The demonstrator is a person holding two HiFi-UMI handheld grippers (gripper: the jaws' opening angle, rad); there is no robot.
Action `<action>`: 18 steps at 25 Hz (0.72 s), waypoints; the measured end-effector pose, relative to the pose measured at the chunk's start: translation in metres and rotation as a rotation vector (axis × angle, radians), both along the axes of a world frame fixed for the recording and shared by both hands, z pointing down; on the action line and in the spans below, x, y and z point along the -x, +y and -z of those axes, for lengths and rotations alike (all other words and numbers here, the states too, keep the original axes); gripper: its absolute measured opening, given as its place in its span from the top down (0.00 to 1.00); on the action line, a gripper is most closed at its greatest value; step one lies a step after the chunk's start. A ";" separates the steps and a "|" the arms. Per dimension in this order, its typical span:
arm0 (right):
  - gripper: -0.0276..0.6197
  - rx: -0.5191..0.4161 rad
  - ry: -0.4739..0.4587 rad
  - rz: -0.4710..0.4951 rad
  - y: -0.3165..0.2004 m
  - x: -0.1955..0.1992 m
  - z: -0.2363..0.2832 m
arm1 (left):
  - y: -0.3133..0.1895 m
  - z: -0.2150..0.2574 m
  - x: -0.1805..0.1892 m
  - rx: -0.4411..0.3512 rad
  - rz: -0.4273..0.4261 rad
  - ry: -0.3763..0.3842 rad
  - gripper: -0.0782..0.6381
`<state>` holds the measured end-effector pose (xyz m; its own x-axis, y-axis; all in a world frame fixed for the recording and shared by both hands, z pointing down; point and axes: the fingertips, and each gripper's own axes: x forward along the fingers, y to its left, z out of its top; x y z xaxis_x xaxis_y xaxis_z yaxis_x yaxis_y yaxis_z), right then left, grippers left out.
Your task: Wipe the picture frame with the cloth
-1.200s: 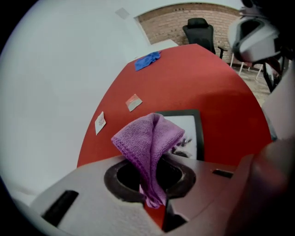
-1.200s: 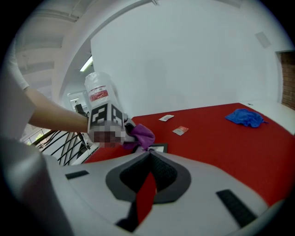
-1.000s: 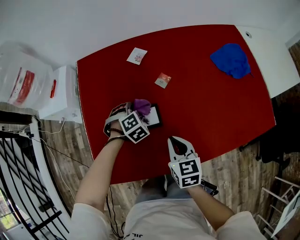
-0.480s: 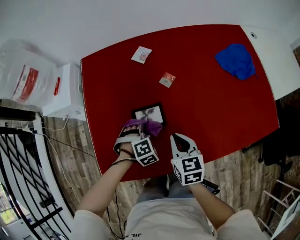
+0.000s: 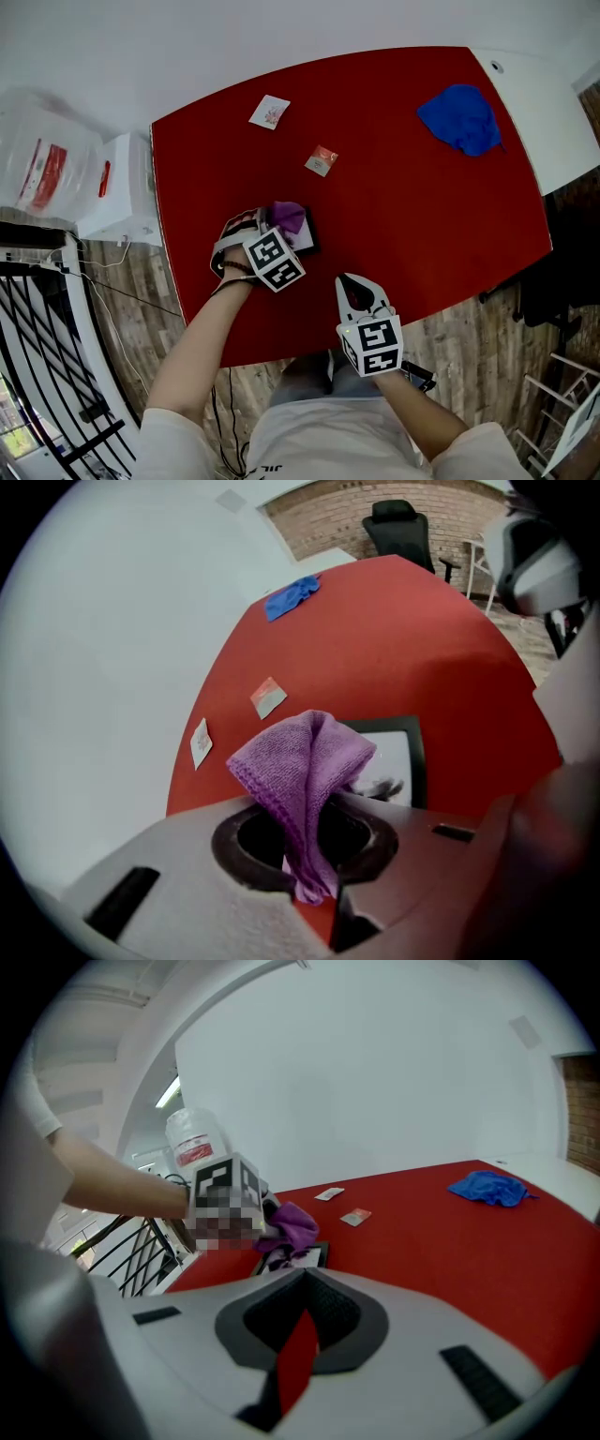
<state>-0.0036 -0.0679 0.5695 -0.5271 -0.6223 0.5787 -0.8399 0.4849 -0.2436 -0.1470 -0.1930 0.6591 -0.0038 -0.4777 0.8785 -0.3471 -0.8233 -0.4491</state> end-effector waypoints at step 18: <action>0.95 0.015 -0.019 0.006 -0.003 -0.006 -0.007 | 0.076 -0.022 -0.037 0.063 -0.101 -0.059 0.80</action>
